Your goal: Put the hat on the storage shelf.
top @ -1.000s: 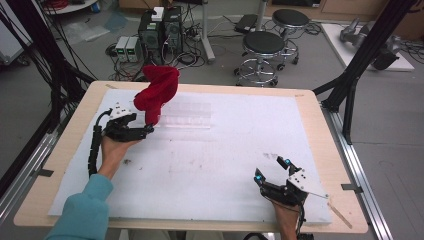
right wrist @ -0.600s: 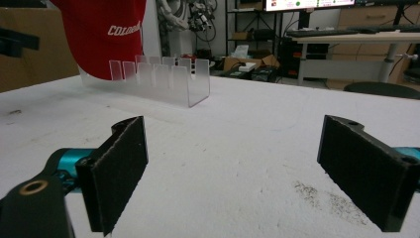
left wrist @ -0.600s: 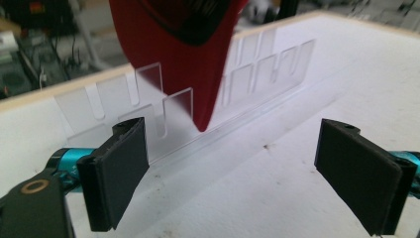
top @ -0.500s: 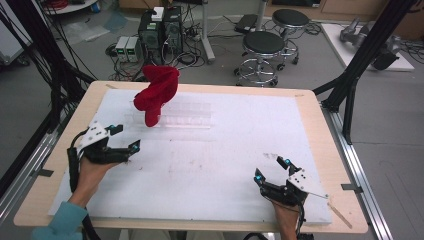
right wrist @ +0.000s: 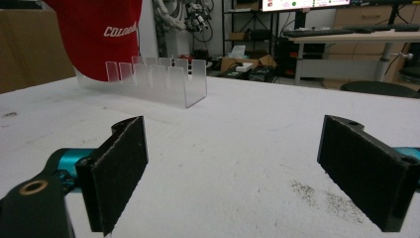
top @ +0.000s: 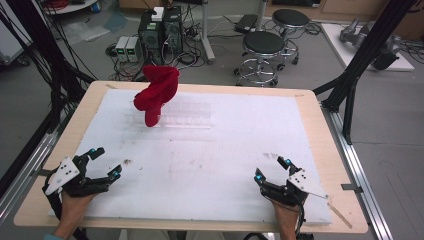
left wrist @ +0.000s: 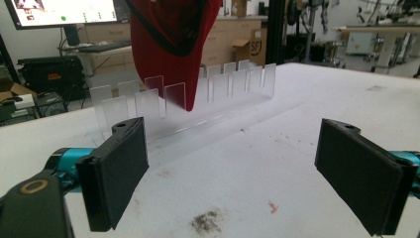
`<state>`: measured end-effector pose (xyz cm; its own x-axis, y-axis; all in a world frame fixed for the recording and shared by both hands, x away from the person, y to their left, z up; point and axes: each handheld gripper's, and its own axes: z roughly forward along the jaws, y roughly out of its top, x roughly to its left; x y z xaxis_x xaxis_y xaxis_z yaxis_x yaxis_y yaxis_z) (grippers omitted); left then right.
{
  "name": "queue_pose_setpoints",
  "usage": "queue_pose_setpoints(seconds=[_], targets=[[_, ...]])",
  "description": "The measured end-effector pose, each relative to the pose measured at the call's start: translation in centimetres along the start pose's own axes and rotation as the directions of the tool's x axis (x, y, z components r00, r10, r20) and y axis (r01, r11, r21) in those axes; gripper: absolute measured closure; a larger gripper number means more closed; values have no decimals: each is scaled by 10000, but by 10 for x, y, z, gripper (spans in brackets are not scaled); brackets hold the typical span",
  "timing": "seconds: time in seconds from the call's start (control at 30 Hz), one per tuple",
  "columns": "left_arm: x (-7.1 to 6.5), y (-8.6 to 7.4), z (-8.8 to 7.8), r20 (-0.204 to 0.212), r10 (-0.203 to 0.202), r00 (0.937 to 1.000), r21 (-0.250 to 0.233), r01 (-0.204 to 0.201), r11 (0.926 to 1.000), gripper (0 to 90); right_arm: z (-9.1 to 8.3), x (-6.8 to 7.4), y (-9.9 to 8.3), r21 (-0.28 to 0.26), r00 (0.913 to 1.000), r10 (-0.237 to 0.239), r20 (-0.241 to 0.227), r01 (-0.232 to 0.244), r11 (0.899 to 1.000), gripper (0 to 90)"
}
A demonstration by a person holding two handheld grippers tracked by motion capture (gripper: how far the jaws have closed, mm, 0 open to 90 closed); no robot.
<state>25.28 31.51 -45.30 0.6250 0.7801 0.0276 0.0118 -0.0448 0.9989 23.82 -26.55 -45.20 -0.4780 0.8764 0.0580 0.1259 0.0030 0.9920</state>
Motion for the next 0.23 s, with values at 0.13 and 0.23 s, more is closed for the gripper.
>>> queue_pose_setpoints(seconds=[0.13,0.23], targets=[[0,-2,-5,-173,-2,9999,-560,-8,9984,135,0,0,0,-18,10000,-31,-9,31,10000,111],[-1,-2,-6,-315,-34,9995,-641,14,9979,135,0,0,0,-3,10000,-5,-6,5,10000,111]])
